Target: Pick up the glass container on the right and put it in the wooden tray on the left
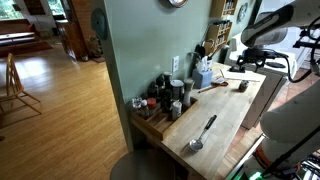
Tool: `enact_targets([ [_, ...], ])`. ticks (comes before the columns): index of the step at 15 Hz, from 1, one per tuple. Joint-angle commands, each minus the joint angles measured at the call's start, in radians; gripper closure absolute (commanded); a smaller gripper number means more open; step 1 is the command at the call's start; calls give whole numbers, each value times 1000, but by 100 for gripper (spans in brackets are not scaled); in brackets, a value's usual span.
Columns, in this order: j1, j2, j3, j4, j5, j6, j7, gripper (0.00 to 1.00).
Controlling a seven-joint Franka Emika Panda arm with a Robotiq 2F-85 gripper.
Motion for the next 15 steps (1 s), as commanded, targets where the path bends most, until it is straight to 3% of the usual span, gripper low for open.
enact_targets([
  [1, 18, 156, -20, 93, 9, 32, 66, 0],
  [8, 9, 402, -82, 295, 135, -11, 46, 0],
  [15, -9, 551, -112, 402, 212, -75, 21, 0],
])
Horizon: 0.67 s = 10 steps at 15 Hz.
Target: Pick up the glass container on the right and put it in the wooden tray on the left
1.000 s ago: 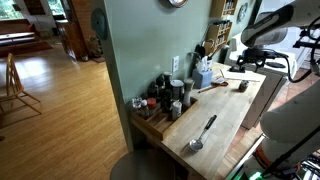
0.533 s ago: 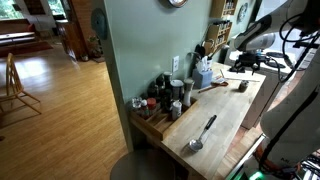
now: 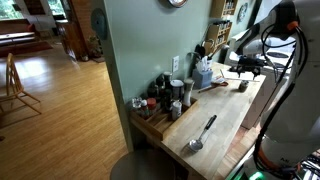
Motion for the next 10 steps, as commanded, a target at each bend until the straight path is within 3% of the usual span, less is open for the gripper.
enact_targets([
  [1, -13, 85, -14, 82, 50, -73, -34, 0],
  [10, -62, 211, 1, 213, 131, -214, -107, 0],
])
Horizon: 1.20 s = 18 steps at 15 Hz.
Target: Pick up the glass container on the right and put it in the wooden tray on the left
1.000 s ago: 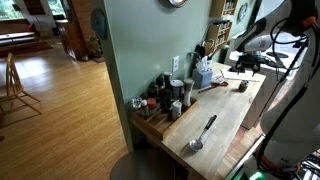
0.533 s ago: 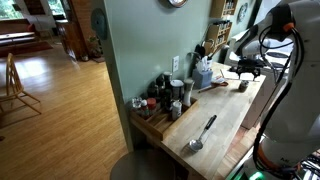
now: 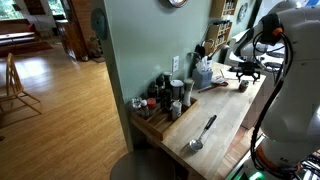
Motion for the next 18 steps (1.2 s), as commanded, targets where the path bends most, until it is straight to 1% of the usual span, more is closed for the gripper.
enact_targets([
  [1, -31, 66, 11, 74, 41, -66, -47, 0],
  [5, -45, 99, 23, 104, 56, -110, -67, 0],
  [6, -49, 106, 27, 112, 62, -124, -76, 25],
  [7, -52, 112, 31, 119, 67, -131, -80, 27],
  [8, -55, 117, 34, 125, 76, -134, -83, 34],
  [9, -55, 123, 36, 132, 80, -133, -84, 44],
  [11, -59, 128, 40, 140, 87, -130, -87, 58],
  [12, -60, 127, 40, 142, 88, -127, -89, 61],
  [15, -61, 99, 41, 126, 87, -117, -110, 61],
  [18, -52, 29, 39, 73, 65, -115, -172, 61],
])
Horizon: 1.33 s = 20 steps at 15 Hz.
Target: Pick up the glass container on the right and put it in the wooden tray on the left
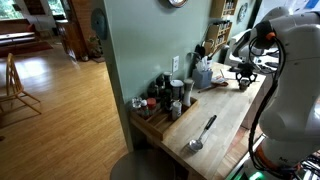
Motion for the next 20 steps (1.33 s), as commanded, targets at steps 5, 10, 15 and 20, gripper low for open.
enact_targets([
  [5, 29, -273, -2, -240, -108, 5, -271, 61],
  [10, 97, -517, -6, -493, -308, 47, -379, 61],
  [15, 176, -764, 49, -717, -435, 46, -386, 61],
  [20, 277, -940, 165, -843, -392, 9, -347, 61],
])
